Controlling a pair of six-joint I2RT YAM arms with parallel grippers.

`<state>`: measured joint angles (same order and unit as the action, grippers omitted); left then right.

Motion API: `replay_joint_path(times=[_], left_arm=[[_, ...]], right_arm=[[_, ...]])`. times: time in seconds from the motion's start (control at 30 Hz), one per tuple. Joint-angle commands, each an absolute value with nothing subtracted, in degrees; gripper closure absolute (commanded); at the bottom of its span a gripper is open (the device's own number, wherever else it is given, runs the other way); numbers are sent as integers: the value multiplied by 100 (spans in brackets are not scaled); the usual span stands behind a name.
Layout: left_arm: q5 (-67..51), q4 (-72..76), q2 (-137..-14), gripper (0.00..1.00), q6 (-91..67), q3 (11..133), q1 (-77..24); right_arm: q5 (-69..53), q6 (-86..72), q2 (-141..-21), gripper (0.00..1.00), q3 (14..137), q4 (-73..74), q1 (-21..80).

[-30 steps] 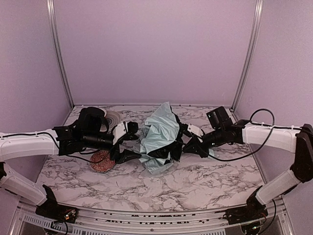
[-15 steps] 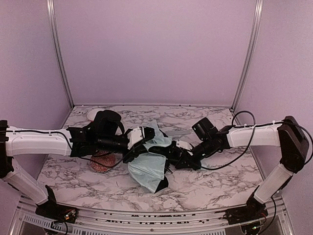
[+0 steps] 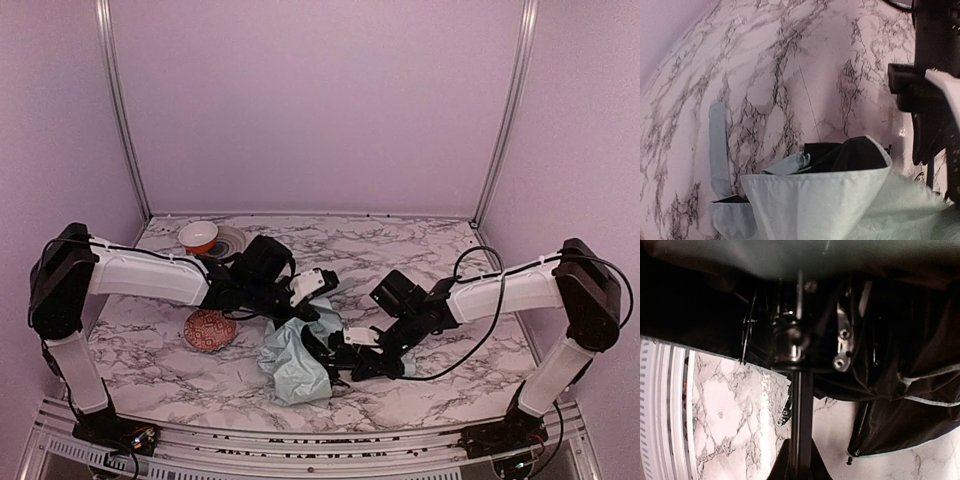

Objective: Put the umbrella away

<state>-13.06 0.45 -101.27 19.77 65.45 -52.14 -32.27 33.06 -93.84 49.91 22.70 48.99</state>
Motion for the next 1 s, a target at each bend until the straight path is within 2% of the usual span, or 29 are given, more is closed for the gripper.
replay_joint_path(times=[0.0,0.07,0.17,0.2,0.27,0.4,0.53,0.67,0.77,0.97], left_arm=[[-1438,-167,-10723,100,1600,6476,-5142],[-1646,-167,-10947,100,1426,6490,-5142],[-1887,-133,-11186,100,1271,6497,-5142],[-1898,-132,-11241,100,1244,6495,-5142],[-1890,-132,-11311,100,1232,6472,-5140],[-1905,-132,-11328,100,1265,6402,-5137],[-1912,-127,-11316,100,1287,6376,-5130],[-1934,-130,-11301,100,1283,6372,-5121],[-1921,-130,-11303,100,1260,6386,-5124],[-1920,-131,-11319,100,1210,6434,-5088]], right_arm=[[-3262,3521,-9453,100,4846,1773,5045],[-3172,3460,-9524,100,4832,1647,5045],[-2850,3382,-9553,89,4887,1591,5045],[-2722,3364,-9510,83,4881,1599,5045],[-2468,3335,-9298,64,4880,1602,5045],[-1825,3243,-8620,48,4835,1603,5045],[-1384,3129,-7909,41,4873,1625,5053],[-1763,2700,-7562,36,5135,1382,5233],[-2262,1748,-7752,35,5246,666,5433],[-1923,643,-8537,35,5304,-116,5917]])
